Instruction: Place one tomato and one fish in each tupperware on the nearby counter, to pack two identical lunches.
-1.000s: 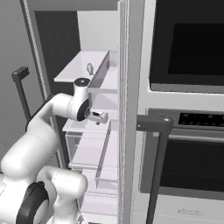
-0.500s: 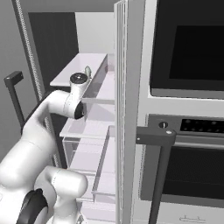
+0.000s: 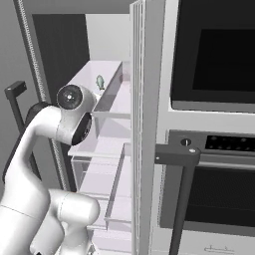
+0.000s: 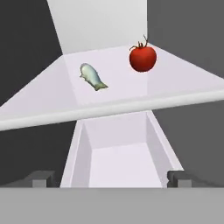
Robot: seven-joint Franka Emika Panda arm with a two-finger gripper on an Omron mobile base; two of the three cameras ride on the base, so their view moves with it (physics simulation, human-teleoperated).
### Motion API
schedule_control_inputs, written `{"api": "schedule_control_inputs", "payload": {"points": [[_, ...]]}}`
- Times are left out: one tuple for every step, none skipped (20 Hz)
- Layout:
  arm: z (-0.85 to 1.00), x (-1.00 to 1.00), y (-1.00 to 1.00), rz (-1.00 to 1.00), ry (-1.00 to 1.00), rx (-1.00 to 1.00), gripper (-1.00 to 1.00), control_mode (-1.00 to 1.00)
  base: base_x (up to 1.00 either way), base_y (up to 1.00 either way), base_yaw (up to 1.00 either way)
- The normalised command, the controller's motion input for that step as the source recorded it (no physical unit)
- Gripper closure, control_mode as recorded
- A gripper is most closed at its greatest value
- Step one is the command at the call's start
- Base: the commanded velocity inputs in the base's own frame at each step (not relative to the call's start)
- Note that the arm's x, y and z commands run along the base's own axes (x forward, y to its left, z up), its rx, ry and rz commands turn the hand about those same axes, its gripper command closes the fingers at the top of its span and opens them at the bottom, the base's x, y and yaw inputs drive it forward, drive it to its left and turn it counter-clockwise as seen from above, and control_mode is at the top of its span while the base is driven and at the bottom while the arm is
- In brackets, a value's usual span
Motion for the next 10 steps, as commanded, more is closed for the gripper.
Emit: {"api": "schedule_control_inputs", "payload": {"points": [[1.0,0.0,0.12,0.0,-0.22,-0.05,-1.0,-1.0,0.0,0.0,0.0],[1.0,0.14,0.06,0.0,-0.11,-0.04,-1.0,-1.0,0.0,0.0,0.0],[1.0,0.29,0.0,0.0,-0.05,-0.01,-1.0,-1.0,0.0,0.0,0.0],[1.0,0.46,0.0,0.0,0.0,0.0,-1.0,-1.0,0.0,0.0,0.0],[1.0,0.51,0.0,0.0,0.0,0.0,-1.0,-1.0,0.0,0.0,0.0],[0.79,0.54,0.0,0.0,0.02,0.0,-1.0,-1.0,0.0,0.0,0.0],[0.66,0.54,0.04,0.0,0.08,-0.03,-1.0,-1.0,0.0,0.0,0.0],[0.42,0.69,0.16,0.0,0.21,-0.04,-1.0,-1.0,0.0,0.0,0.0],[0.4,0.66,0.19,0.0,0.24,-0.04,-1.0,-1.0,0.0,0.0,0.0],[0.15,0.56,0.2,0.0,0.23,-0.06,-1.0,-1.0,0.0,0.0,0.0]]}}
